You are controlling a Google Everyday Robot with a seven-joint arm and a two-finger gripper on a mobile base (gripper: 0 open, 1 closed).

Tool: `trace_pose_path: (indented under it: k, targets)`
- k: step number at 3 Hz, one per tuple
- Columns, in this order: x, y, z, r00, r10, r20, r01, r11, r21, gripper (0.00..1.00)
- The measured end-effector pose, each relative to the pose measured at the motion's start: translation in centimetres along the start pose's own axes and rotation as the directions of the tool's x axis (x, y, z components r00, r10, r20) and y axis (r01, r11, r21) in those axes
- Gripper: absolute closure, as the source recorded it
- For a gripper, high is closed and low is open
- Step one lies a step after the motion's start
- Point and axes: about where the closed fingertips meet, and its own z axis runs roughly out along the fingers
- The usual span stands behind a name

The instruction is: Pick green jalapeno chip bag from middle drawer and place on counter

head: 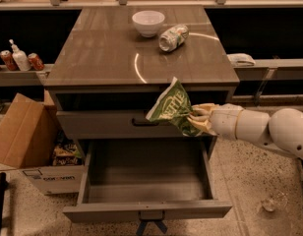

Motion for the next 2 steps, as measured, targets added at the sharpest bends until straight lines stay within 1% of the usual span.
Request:
trace_pose_path:
  k: [1,2]
  targets:
    - [-1.2,-0.5,-1.1,0.999,-0.029,-0.016,0.029,0.9994,0.016,1.0]
    - [-3.7,-2.3,-3.1,0.997,-0.075,-0.012,0.075,0.9945,0.073,1.0]
